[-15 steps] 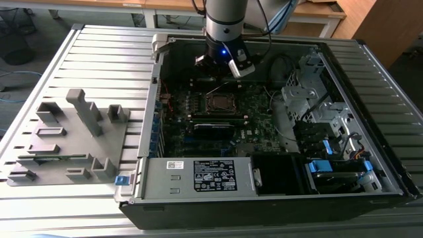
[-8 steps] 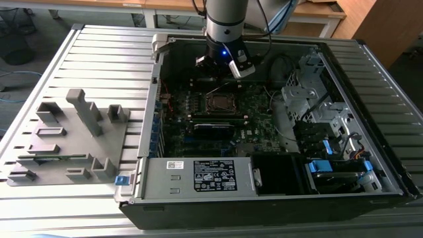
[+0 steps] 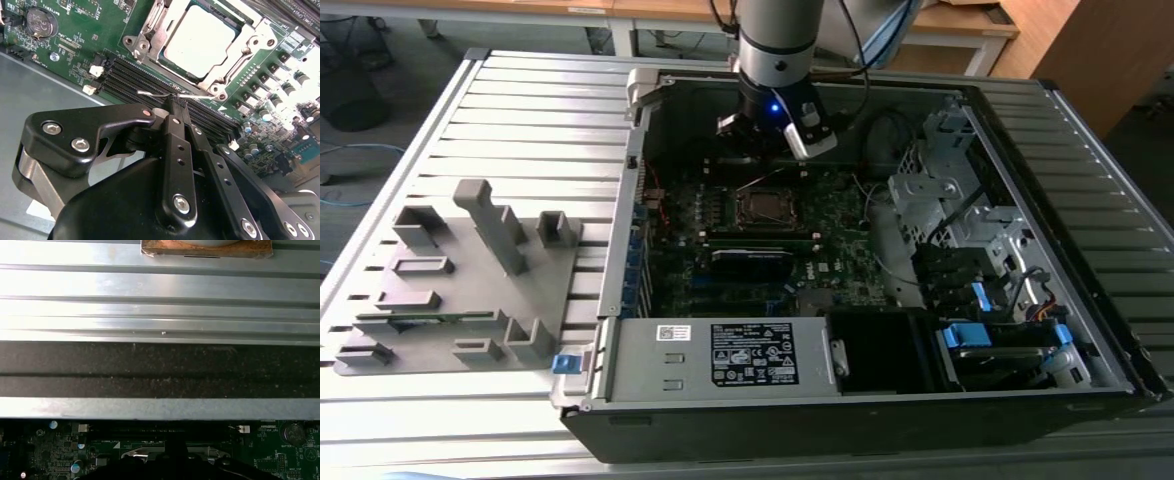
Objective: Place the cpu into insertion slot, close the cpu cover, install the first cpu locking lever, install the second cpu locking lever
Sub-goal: 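Install the first cpu locking lever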
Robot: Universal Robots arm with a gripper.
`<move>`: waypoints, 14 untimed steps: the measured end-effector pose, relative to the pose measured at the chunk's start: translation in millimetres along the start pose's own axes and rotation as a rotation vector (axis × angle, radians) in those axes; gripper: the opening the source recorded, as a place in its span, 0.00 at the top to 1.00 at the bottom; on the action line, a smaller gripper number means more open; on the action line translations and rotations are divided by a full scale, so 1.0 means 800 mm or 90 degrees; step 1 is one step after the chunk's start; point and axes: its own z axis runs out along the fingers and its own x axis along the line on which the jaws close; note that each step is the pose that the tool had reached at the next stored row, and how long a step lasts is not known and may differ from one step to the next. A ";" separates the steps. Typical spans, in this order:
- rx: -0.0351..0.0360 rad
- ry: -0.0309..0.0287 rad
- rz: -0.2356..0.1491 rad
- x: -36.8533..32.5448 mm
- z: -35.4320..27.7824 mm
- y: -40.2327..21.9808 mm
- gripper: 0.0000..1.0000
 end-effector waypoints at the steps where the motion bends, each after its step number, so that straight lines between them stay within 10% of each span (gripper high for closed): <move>1: 0.0001 0.0000 0.000 -0.0008 0.0001 0.0000 0.90; 14: 0.0007 0.0001 0.000 -0.0044 0.0067 -0.0010 0.90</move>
